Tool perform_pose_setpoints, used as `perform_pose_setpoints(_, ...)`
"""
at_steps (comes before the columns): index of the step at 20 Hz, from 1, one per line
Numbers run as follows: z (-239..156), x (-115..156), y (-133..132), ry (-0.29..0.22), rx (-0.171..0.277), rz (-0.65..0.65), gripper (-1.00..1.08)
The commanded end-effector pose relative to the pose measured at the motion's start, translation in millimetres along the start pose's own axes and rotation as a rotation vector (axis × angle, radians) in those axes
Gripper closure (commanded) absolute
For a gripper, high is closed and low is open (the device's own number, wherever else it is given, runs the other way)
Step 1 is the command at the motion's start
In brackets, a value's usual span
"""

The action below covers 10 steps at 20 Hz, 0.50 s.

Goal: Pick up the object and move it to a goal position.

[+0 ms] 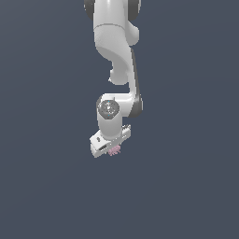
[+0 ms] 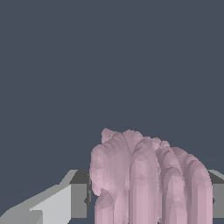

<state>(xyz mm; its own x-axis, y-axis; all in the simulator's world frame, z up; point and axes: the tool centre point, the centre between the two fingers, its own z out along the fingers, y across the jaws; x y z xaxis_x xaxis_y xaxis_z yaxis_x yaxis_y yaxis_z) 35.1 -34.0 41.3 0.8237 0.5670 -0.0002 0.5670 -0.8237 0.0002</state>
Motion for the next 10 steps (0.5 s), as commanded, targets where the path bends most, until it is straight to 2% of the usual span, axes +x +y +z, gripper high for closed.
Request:
perform_pose_setpoints(1,0,0,0,0.000,0.000,0.000,1.08)
perform_pose_setpoints(6,-1,1,-2,0.000,0.000,0.000,1.08)
perform_pose_setpoints(10,-6,10,-13,0.000,0.000,0.000,1.08)
